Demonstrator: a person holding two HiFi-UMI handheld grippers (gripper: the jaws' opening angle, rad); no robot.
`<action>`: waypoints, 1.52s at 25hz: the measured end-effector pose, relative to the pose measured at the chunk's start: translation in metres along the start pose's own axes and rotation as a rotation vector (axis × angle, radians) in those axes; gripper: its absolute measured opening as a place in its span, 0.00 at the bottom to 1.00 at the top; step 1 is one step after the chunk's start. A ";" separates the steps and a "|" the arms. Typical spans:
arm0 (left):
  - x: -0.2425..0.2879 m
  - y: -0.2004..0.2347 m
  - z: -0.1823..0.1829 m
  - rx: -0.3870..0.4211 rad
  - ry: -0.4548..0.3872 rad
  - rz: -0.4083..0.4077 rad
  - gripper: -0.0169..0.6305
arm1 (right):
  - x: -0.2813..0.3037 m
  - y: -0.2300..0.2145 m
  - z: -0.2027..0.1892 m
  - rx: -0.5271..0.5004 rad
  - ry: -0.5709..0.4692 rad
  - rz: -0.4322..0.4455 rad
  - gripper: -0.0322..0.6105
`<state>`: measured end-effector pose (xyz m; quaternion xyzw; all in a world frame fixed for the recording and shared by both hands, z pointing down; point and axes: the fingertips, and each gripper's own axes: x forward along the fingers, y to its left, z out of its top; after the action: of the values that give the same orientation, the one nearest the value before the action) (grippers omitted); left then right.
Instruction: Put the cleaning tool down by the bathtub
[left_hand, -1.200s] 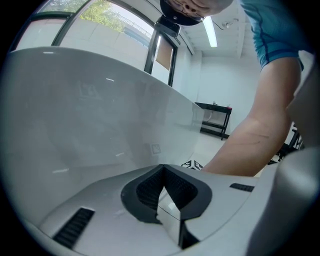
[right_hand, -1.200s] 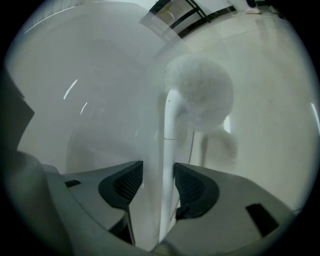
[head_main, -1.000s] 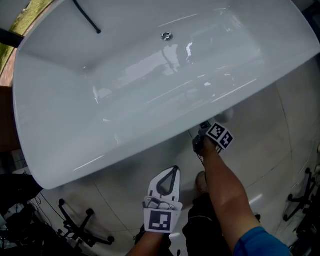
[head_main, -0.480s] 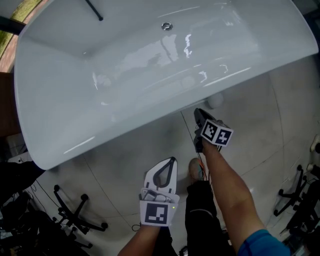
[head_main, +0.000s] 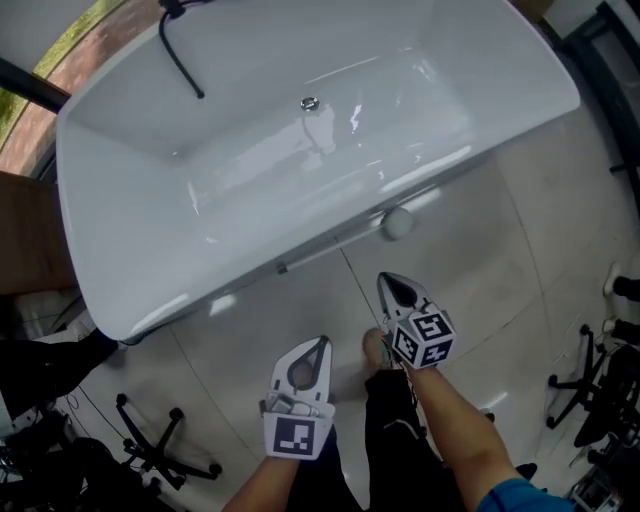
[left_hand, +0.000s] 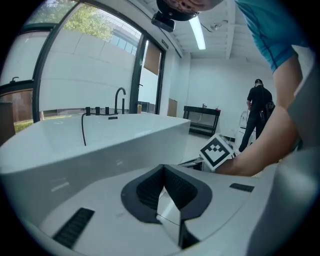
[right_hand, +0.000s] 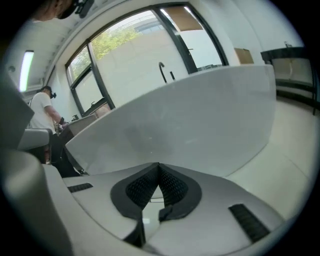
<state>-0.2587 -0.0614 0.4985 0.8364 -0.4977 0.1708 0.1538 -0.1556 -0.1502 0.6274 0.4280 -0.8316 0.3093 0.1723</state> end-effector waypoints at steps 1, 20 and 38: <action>-0.005 -0.004 0.012 0.005 -0.007 0.007 0.03 | -0.018 0.008 0.013 -0.044 -0.012 0.008 0.06; -0.149 -0.121 0.254 0.032 -0.215 0.016 0.03 | -0.368 0.134 0.243 -0.327 -0.342 0.016 0.06; -0.260 -0.356 0.340 0.199 -0.283 -0.399 0.03 | -0.658 0.152 0.217 -0.241 -0.479 -0.361 0.06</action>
<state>-0.0147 0.1590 0.0497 0.9445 -0.3201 0.0666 0.0301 0.0928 0.1718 0.0464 0.6056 -0.7898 0.0636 0.0729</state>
